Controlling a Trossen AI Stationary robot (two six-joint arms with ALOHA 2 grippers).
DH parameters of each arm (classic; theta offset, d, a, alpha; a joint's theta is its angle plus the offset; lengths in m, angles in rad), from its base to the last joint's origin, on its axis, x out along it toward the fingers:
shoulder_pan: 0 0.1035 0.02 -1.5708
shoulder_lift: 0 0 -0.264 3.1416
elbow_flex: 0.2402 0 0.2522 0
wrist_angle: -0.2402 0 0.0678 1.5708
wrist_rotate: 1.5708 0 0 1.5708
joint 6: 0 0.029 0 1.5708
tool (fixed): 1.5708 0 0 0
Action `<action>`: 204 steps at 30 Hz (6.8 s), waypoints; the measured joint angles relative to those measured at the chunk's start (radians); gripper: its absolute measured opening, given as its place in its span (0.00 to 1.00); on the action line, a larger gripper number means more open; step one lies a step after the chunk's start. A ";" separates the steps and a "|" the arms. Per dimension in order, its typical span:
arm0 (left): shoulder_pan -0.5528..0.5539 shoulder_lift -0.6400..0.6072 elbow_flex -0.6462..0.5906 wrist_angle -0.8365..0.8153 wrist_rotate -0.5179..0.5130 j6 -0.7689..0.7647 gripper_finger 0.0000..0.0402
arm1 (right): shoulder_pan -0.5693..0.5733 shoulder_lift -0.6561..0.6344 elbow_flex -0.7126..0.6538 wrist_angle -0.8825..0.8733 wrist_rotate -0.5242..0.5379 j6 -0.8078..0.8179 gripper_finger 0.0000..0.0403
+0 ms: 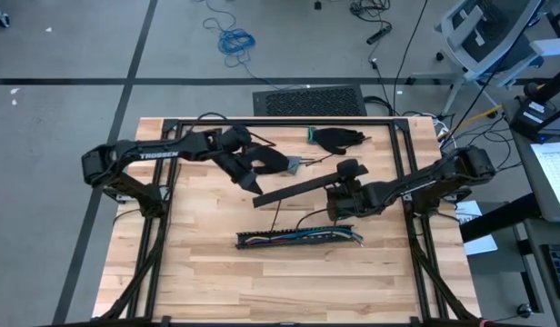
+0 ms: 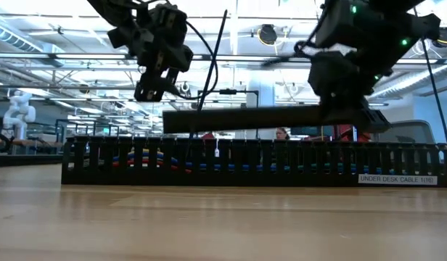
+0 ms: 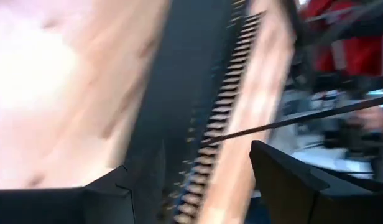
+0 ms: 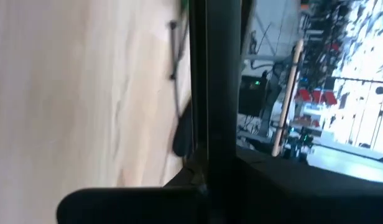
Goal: Ziptie cables
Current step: Insert the black cover of the black cable duct
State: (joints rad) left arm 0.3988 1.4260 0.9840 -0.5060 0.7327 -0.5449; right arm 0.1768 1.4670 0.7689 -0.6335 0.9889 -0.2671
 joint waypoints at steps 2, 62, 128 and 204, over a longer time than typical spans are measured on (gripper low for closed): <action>0.000 0.001 0.000 -0.067 -0.044 0.063 0.57 | 0.000 -0.031 0.000 0.028 0.002 -0.037 0.00; -0.052 -0.166 -0.094 0.118 -0.658 0.338 0.57 | -0.146 -0.181 0.061 -0.165 -0.263 0.167 0.00; -0.444 -0.416 -0.094 0.118 -0.913 0.506 0.53 | -0.155 -0.166 0.106 0.041 -0.729 0.240 0.00; -0.626 -0.090 -0.092 0.015 -1.110 1.397 0.00 | -0.238 0.169 0.403 0.278 -1.030 0.399 0.52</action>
State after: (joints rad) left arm -0.2276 1.3364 0.8917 -0.4910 -0.3775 0.8526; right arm -0.0614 1.6365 1.1717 -0.3550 -0.0407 0.1322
